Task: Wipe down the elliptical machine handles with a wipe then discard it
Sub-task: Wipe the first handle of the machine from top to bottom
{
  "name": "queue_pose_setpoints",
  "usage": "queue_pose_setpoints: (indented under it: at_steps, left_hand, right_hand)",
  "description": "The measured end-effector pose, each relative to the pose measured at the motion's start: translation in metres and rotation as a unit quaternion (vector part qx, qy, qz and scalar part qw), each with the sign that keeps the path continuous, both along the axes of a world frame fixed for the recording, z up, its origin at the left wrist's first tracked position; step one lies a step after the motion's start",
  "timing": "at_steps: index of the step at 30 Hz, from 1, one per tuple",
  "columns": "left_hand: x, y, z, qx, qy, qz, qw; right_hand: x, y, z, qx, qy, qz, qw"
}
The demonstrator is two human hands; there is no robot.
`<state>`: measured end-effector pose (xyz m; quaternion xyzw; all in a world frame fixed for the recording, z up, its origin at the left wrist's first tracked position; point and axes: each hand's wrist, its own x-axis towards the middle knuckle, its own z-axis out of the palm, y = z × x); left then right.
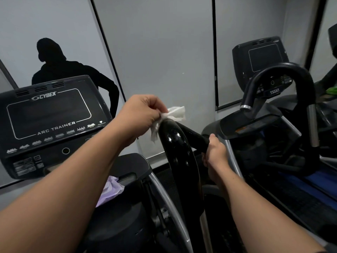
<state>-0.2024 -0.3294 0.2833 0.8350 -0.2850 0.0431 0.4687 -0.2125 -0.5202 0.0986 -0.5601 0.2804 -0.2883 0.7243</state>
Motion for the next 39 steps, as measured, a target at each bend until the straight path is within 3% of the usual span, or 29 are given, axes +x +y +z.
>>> queue_pose_setpoints:
  at_steps: [5,10,14,30,36,39]
  left_hand:
    - [0.001,-0.004,-0.008,0.049,0.017,0.005,0.999]
    - [-0.01,-0.008,0.008,-0.002,-0.009,-0.015,1.0]
    - [-0.012,-0.012,0.004,0.034,0.029,-0.006,0.999]
    - [-0.013,-0.017,0.005,0.052,0.01,0.021,0.998]
    - [-0.017,-0.014,0.003,-0.003,0.024,-0.003,1.0]
    - [-0.011,-0.008,-0.012,-0.046,0.062,0.036,0.996]
  right_hand:
    - [0.0,-0.001,-0.002,-0.008,0.004,0.014,1.0]
    - [0.0,-0.002,-0.002,-0.004,-0.016,0.005,1.0]
    - [-0.001,-0.003,-0.004,-0.003,-0.006,0.015,1.0]
    - [-0.001,-0.002,0.0,0.009,0.005,0.011,1.0]
    - [-0.001,-0.003,-0.001,-0.006,-0.011,0.013,1.0]
    - [-0.002,-0.003,-0.002,-0.001,-0.007,0.018,1.0]
